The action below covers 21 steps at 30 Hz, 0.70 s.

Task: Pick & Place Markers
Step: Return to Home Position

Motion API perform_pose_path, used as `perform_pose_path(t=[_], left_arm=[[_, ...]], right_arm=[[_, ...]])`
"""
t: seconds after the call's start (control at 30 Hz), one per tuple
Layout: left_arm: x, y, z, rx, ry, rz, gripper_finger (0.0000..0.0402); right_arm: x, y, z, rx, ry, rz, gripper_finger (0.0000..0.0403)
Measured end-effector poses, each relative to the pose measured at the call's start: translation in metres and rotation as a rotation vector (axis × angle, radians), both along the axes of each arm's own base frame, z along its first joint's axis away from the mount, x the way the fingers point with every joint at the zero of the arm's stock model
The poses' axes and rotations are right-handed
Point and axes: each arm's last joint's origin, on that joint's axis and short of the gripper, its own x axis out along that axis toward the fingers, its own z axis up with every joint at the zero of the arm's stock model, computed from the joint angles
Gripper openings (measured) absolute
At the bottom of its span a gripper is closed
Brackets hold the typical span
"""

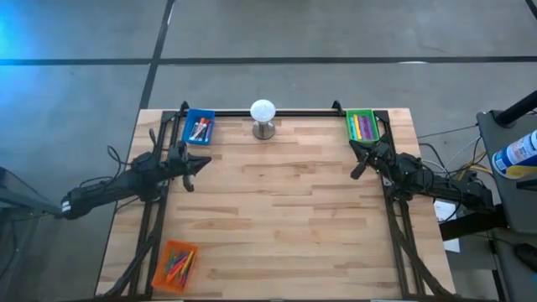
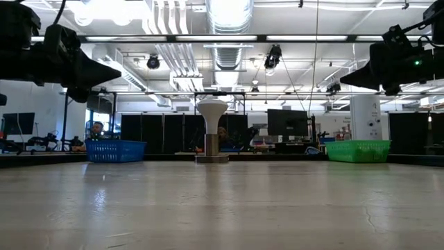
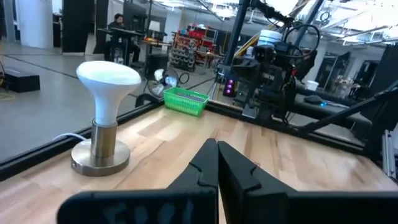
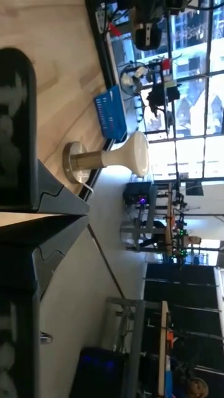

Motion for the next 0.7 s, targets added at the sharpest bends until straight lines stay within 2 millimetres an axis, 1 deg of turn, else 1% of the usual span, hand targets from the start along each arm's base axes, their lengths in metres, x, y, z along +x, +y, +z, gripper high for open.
perform_pose_path(t=[0.7], left_arm=[[0.0003,0.0001,0.0006,-0.02,0.001,0.001,0.0]], right_arm=[[0.0013,-0.0004,-0.0015,0.018,0.007,-0.001,0.0008]])
